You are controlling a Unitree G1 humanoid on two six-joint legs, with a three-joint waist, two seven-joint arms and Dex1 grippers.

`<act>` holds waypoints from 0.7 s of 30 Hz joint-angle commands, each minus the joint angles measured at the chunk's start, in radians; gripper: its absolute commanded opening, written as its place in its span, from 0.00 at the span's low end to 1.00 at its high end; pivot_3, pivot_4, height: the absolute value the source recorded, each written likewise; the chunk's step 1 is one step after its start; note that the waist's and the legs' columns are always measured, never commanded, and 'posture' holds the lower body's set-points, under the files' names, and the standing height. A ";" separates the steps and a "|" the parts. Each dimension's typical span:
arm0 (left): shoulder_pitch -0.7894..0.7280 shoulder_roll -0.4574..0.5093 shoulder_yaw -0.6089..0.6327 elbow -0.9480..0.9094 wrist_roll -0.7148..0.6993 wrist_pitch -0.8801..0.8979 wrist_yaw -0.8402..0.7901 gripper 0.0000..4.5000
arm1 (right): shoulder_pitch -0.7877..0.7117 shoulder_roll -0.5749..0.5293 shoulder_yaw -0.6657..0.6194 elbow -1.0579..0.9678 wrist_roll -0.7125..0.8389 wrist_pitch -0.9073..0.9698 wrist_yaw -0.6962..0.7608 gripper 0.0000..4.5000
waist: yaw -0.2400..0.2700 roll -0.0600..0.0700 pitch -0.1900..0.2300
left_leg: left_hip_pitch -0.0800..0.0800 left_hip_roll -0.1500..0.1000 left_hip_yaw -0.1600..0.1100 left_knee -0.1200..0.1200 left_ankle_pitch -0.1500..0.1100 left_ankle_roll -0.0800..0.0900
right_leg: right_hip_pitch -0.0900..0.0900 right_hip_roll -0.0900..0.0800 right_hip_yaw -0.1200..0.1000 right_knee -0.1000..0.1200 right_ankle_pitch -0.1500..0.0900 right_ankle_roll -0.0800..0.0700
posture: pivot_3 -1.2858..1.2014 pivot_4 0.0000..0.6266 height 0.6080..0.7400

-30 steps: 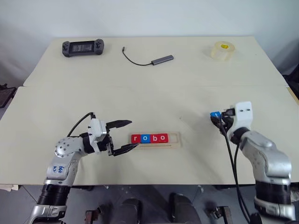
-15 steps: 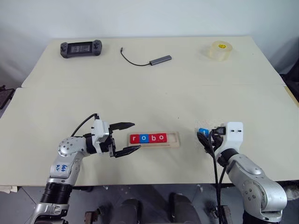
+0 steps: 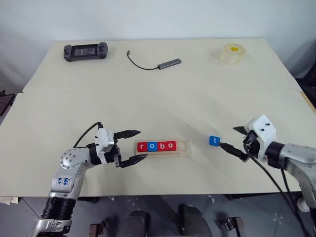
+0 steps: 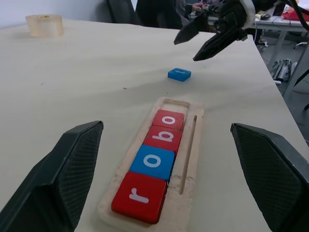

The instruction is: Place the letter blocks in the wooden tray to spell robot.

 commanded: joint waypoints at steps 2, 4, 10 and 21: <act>0.002 0.010 0.014 -0.054 -0.007 -0.017 -0.001 1.00 | -0.152 -0.053 0.138 0.290 -0.093 -0.279 0.273 0.99 | -0.001 0.000 0.000 | 0.000 0.000 0.000 0.000 0.000 0.000 | 0.000 0.000 0.000 0.000 0.000 0.000 | 0.52 0.24 1.00; 0.004 0.012 0.013 -0.067 -0.012 -0.009 -0.001 1.00 | -0.233 -0.044 0.190 0.417 -0.131 -0.331 0.334 0.99 | 0.000 0.000 0.000 | 0.000 0.000 0.000 0.001 0.000 0.000 | 0.000 0.000 0.000 -0.001 0.000 0.000 | 0.52 0.24 1.00; 0.022 0.022 0.019 -0.096 -0.012 -0.002 0.006 1.00 | -0.404 0.031 0.258 0.684 -0.192 -0.431 0.403 0.86 | 0.001 0.000 0.000 | 0.000 0.000 -0.001 0.001 0.000 0.000 | 0.000 -0.001 -0.001 -0.002 0.000 0.000 | 0.52 0.24 1.00; 0.063 0.038 0.038 -0.135 -0.017 0.002 0.030 1.00 | -0.442 0.064 0.253 0.617 -0.159 -0.419 0.473 0.32 | 0.000 0.000 0.000 | 0.000 0.000 -0.001 0.002 0.000 -0.002 | 0.000 -0.002 -0.002 -0.002 0.000 0.000 | 0.52 0.24 1.00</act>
